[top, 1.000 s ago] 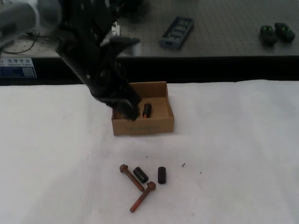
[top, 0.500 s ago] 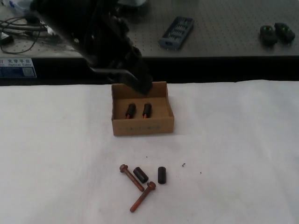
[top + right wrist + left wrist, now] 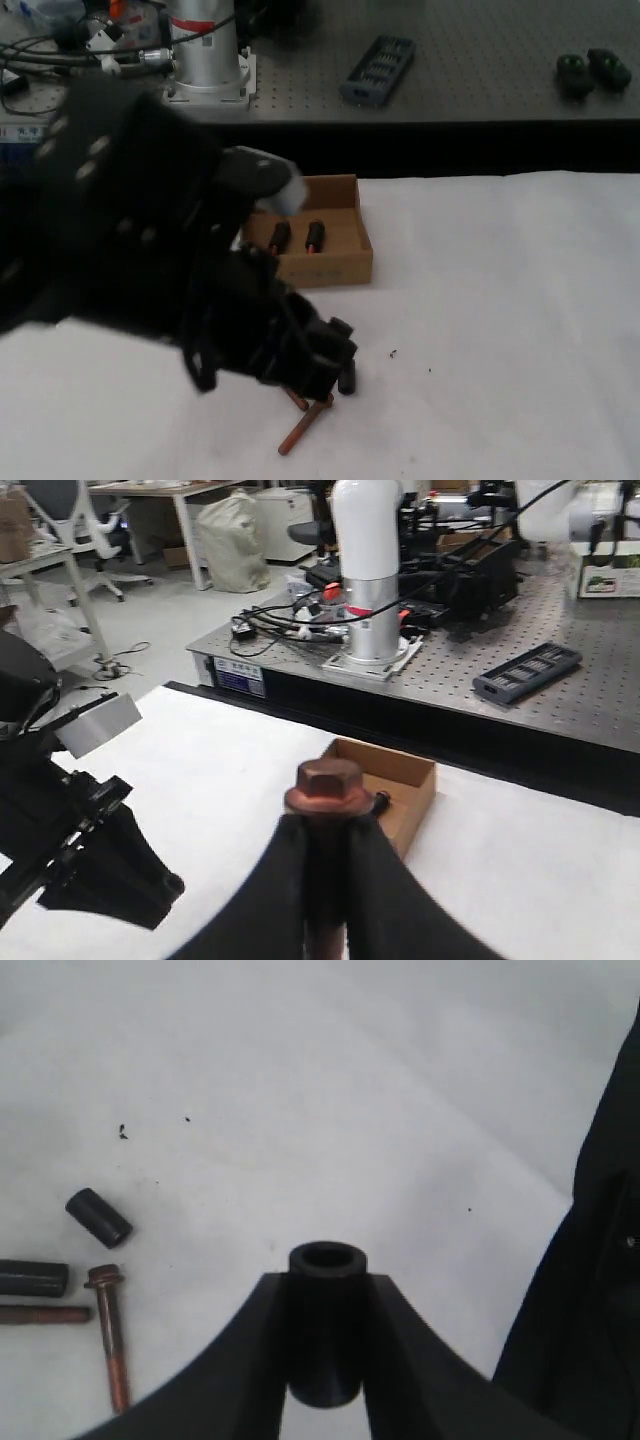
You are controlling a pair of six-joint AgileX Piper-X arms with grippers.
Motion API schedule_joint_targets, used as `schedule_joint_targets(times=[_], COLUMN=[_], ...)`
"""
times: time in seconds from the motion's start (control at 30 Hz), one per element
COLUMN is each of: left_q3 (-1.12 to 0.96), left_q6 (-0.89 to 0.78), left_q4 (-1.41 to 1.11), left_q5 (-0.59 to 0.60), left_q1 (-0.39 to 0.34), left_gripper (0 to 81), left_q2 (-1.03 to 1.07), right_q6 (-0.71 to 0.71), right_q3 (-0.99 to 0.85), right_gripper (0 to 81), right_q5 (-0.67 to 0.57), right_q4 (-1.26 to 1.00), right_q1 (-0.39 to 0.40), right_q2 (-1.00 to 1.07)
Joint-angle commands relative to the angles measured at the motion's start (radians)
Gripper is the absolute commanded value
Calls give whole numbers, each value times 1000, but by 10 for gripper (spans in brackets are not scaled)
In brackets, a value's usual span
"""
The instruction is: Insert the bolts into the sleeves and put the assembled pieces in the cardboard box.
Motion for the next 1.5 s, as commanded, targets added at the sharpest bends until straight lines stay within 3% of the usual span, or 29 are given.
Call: schedule_joint_targets(times=[0.0,0.13,0.27,0.43,0.6,0.83,1.0,1.1,1.2,1.47], left_q3=[59,154,210,247,249,249,249,249,268,405], left_q6=[-79,-184,-196,-196,-166,-282,78,186,193,96], left_q4=[-122,-242,-281,-286,-287,-274,-280,-280,-309,-603], left_q5=[21,-9,-52,-129,-146,-149,-140,-85,-12,-36], left_q1=[-3,-30,-87,-200,-283,-291,-291,-291,-291,-278], left_gripper=[6,6,6,6,6,6,6,6,6,6], left_q2=[-79,-236,-336,-367,-358,-357,-357,-357,-357,-357], right_q6=[13,28,165,192,192,79,79,79,79,133], right_q3=[4,65,169,246,280,325,338,338,338,338], right_gripper=[37,37,37,37,37,37,37,37,37,37], right_q5=[-95,-189,-261,-259,-243,-221,-221,-226,-259,-322], right_q4=[-39,-215,-479,-681,-681,-687,-704,-761,-859,-1125], right_q1=[-6,2,43,168,282,325,325,325,325,325], right_q2=[19,52,84,97,97,97,106,132,187,340])
